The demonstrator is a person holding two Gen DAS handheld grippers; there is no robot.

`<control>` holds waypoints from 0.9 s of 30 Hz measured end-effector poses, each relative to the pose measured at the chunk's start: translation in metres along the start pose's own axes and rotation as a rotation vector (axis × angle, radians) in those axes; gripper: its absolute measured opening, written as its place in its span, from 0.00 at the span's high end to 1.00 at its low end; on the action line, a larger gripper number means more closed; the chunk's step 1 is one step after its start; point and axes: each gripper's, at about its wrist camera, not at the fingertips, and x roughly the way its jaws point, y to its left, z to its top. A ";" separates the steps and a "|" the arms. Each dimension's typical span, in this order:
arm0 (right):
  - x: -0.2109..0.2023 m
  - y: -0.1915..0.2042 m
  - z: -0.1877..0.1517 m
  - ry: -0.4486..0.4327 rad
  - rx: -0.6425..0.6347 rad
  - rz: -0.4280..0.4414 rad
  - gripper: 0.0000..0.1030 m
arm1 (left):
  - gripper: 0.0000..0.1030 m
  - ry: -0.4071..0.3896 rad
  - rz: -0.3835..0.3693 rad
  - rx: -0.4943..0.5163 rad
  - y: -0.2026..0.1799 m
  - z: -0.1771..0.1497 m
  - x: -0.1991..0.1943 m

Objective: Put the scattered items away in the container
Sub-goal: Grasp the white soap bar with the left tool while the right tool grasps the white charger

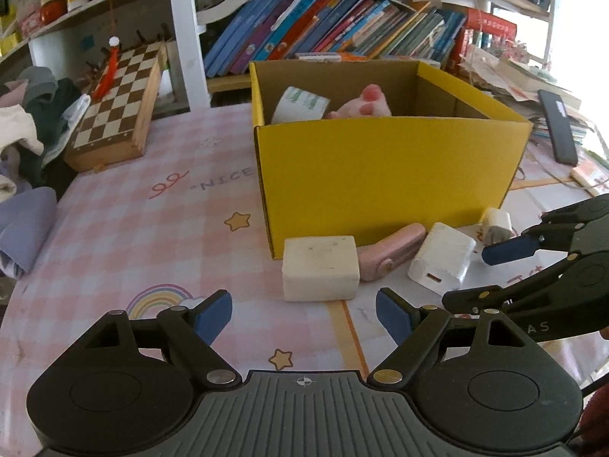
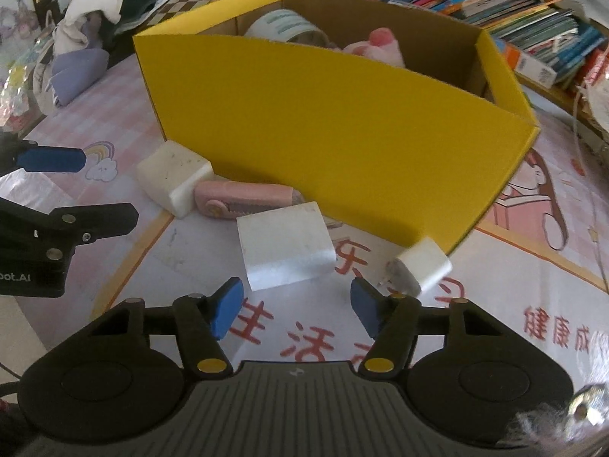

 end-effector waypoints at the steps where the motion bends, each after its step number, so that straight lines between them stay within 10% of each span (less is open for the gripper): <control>1: 0.002 -0.001 0.001 0.001 -0.003 0.007 0.43 | 0.18 0.004 0.003 -0.003 0.000 0.001 0.002; 27: -0.004 -0.018 -0.003 -0.009 -0.078 0.033 0.54 | 0.32 0.089 0.017 -0.043 -0.004 0.008 0.049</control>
